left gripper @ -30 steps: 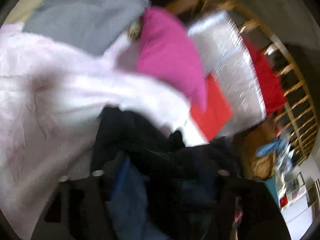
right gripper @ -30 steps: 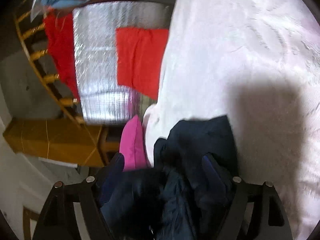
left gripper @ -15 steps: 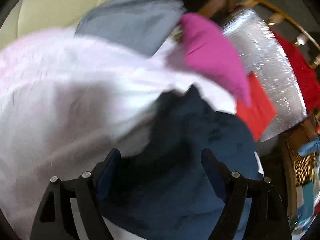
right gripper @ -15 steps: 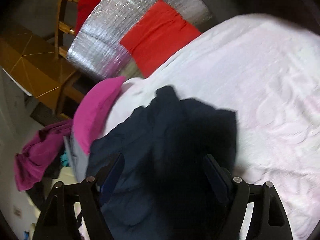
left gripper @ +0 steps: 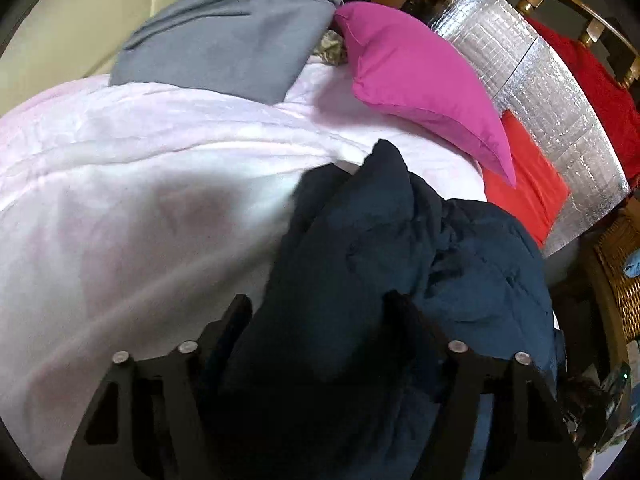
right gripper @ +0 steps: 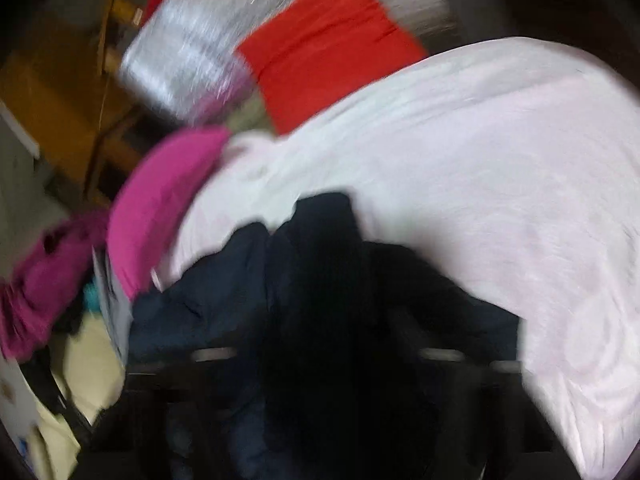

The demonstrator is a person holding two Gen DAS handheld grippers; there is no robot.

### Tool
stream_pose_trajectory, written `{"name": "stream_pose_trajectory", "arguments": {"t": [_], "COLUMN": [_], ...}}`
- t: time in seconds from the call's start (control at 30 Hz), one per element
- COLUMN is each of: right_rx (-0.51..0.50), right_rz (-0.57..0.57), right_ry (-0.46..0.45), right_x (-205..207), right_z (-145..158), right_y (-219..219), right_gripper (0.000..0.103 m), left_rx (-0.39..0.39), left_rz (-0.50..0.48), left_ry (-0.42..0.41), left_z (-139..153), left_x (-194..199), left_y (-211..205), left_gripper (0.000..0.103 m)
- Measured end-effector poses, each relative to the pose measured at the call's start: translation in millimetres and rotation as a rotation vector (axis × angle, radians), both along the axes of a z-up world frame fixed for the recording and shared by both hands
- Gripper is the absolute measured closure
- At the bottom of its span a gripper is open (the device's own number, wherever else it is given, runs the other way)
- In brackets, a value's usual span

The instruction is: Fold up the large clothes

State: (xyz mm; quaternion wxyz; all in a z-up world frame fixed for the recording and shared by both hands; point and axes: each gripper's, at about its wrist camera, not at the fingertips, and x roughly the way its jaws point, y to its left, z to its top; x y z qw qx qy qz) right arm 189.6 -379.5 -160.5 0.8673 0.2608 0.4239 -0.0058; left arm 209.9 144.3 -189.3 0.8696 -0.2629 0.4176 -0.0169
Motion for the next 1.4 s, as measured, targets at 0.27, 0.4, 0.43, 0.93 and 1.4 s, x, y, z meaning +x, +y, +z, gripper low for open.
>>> {"name": "stream_pose_trajectory", "arguments": {"t": [0.27, 0.4, 0.43, 0.93, 1.4], "right_rx": [-0.302, -0.092, -0.087, -0.029, -0.129], "right_rz": [-0.125, -0.19, -0.199, 0.066, 0.261], "right_ry": [-0.108, -0.002, -0.016, -0.098, -0.015], "right_x": [3, 0, -5, -120, -40], "right_z": [27, -11, -5, 48, 44], "right_y": [11, -20, -21, 72, 161], "right_gripper": [0.093, 0.085, 0.076, 0.054, 0.053], "left_rx": [0.057, 0.081, 0.097, 0.385, 0.455], "left_rz": [0.036, 0.058, 0.065, -0.227, -0.136], "left_ry": [-0.027, -0.011, -0.01, -0.142, -0.037], "left_z": [7, 13, 16, 65, 45], "left_x": [27, 25, 23, -36, -10], "left_y": [-16, -18, -18, -85, -43], "left_gripper": [0.033, 0.031, 0.031, 0.026, 0.018]}}
